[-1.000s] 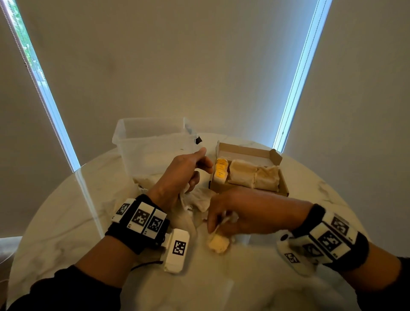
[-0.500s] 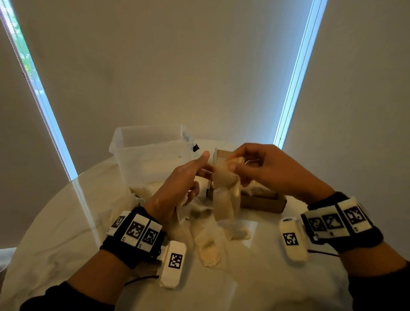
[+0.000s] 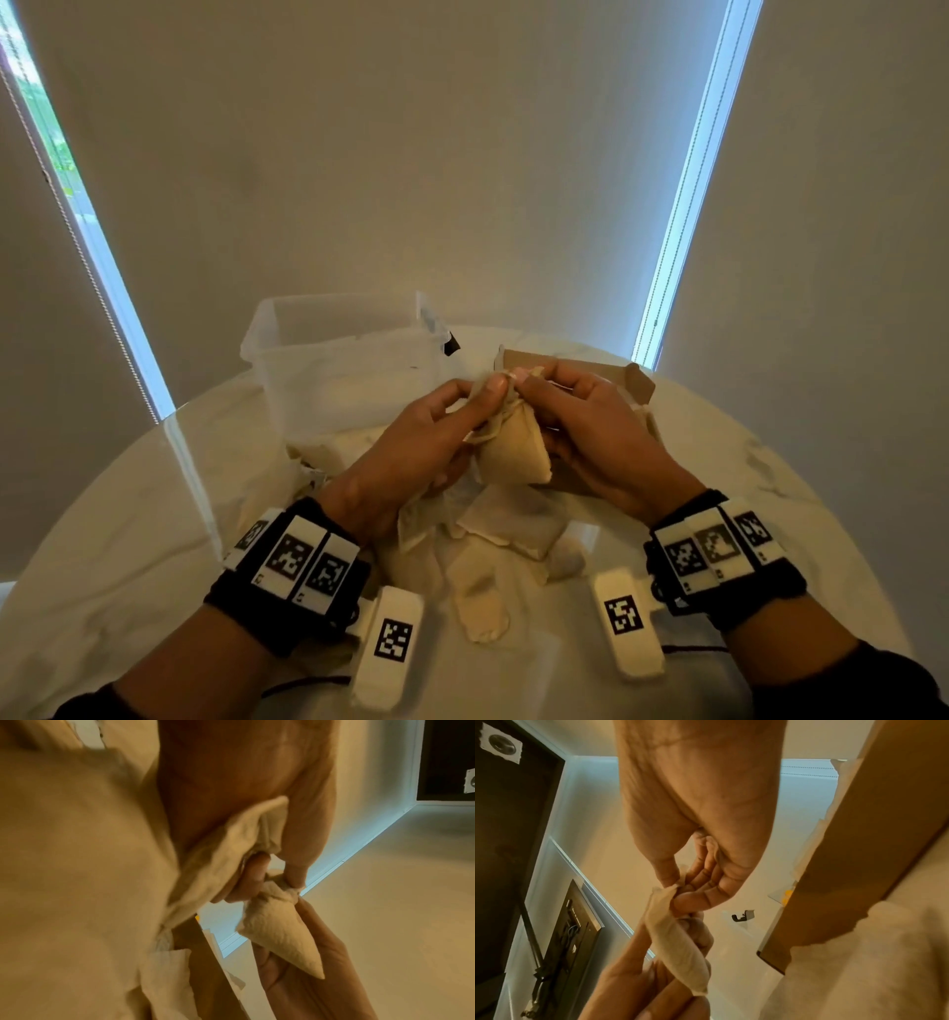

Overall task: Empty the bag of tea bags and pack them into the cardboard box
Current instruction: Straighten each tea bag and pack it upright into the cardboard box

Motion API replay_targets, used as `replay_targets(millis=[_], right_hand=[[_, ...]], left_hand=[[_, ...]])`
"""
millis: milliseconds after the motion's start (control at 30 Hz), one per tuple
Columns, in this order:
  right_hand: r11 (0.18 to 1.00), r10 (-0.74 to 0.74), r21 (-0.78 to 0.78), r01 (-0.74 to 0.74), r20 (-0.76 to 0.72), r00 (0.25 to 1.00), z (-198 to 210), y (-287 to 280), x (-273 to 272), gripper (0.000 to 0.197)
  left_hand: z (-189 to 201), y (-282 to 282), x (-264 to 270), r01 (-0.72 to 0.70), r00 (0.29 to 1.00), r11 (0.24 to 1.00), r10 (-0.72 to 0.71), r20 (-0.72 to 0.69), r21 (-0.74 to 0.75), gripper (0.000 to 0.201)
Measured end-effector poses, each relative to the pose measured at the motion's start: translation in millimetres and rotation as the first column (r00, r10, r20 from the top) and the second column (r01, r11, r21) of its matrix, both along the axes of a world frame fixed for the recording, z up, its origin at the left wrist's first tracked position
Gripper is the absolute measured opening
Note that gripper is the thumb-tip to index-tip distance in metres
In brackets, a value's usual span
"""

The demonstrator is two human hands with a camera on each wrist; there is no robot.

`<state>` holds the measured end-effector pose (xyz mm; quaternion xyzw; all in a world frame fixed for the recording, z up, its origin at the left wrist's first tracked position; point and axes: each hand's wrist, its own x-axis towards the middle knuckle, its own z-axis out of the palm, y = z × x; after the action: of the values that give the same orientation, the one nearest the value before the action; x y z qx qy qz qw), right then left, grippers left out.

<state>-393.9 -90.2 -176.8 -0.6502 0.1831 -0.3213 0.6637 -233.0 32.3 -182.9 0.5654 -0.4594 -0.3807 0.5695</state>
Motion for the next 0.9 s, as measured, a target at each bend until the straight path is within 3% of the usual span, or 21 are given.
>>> replay_targets(millis=[133, 233, 367, 500, 533, 667, 800, 900], right_hand=[[0.999, -0.036, -0.027, 0.036, 0.006, 0.999, -3.9, 0.9, 2.6, 0.045], [0.993, -0.085, -0.078, 0.085, 0.004, 0.996, -7.6, 0.4, 5.0, 0.051], [0.981, -0.189, -0.022, 0.190, 0.039, 0.981, -15.6, -3.5, 10.4, 0.039], [0.974, -0.219, 0.072, 0.213, 0.078, 0.973, -15.8, -4.0, 10.3, 0.026], [0.975, -0.212, 0.084, 0.206, 0.081, 0.974, -14.8, -3.8, 9.6, 0.025], [0.975, -0.217, 0.075, 0.211, 0.092, 0.972, -8.9, -2.7, 7.4, 0.026], [0.991, -0.103, -0.089, 0.101, -0.016, 0.995, -5.5, 1.2, 3.9, 0.022], [0.989, -0.136, -0.053, 0.135, -0.011, 0.991, -3.9, 3.1, 4.3, 0.027]], left_hand=[[-1.6, -2.2, -2.9, -0.062, 0.996, 0.998, 0.060, -0.071, -0.025, 0.045], [2.5, -3.2, -5.8, -0.118, 0.991, 0.992, 0.120, -0.055, 0.044, 0.059], [-3.6, -6.8, -0.5, -0.085, 0.989, 0.993, 0.095, -0.117, 0.088, 0.073], [-4.6, -8.0, -2.0, -0.056, 0.929, 0.996, 0.079, -0.363, 0.075, 0.077], [-3.2, -7.7, -2.6, -0.092, 0.934, 0.993, 0.113, -0.339, 0.079, 0.078], [0.2, -4.3, -6.2, -0.259, 0.966, 0.966, 0.259, -0.020, 0.003, 0.069], [-3.2, -3.2, -9.6, -0.189, 0.981, 0.976, 0.193, 0.025, -0.105, 0.041], [-5.1, -5.1, -7.4, -0.229, 0.973, 0.966, 0.227, -0.024, -0.120, 0.034]])
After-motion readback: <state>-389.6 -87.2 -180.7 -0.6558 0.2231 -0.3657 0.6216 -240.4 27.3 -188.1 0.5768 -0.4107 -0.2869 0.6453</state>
